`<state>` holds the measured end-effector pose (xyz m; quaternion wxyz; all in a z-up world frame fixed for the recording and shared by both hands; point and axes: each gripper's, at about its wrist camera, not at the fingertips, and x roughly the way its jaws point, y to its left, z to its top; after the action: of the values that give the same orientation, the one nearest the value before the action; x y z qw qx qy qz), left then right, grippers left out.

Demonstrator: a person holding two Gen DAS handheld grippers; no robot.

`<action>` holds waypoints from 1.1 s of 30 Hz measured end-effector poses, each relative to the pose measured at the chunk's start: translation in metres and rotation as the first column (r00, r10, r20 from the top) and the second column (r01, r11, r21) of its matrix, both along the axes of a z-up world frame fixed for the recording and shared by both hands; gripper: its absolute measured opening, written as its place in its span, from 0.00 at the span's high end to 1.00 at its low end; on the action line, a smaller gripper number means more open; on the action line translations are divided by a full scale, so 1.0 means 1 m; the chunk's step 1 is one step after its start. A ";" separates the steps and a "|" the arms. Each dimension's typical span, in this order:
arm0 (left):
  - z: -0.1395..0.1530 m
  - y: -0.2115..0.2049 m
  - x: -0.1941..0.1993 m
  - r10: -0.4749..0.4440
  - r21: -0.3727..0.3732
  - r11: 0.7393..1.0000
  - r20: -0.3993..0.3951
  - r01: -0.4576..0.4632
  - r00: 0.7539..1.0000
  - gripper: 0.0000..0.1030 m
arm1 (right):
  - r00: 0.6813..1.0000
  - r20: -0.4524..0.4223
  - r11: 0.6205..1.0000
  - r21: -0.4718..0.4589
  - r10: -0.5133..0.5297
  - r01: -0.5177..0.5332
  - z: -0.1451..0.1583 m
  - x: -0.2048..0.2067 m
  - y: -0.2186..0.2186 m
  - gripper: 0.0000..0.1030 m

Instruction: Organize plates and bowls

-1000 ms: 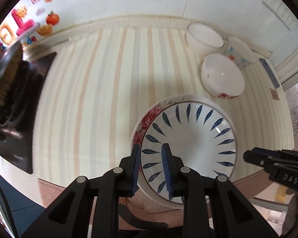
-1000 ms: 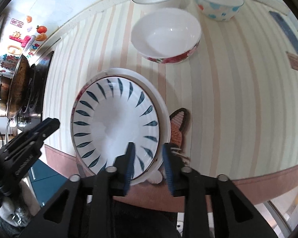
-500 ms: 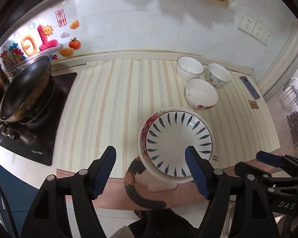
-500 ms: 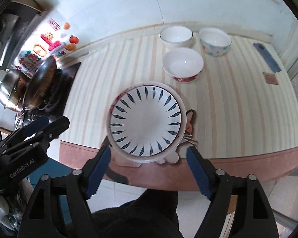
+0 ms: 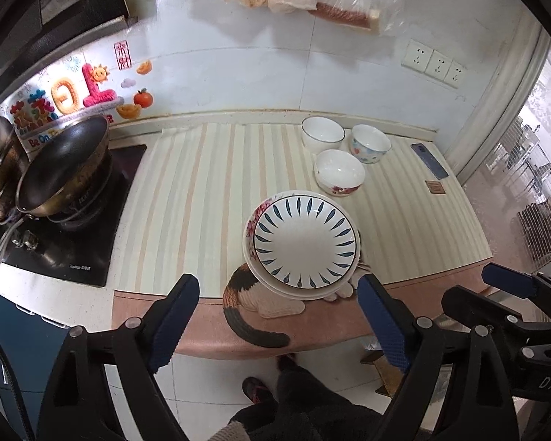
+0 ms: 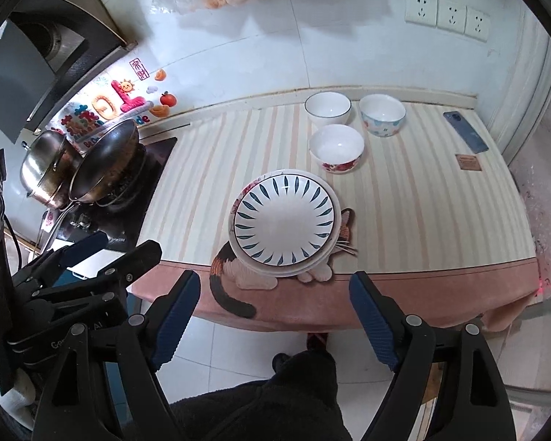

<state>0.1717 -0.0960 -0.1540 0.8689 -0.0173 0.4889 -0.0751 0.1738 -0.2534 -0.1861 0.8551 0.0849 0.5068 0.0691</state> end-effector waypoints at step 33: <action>-0.189 -0.124 0.316 0.064 -0.038 0.996 -0.364 -0.083 0.929 0.65 | 0.937 -0.343 0.945 0.323 0.064 0.054 -0.228 0.343 -0.171 0.32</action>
<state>0.4875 -0.2199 -0.3426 0.7651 -0.0718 0.6378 -0.0508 0.5170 -0.4240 -0.4145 0.7255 0.2351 0.6319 0.1382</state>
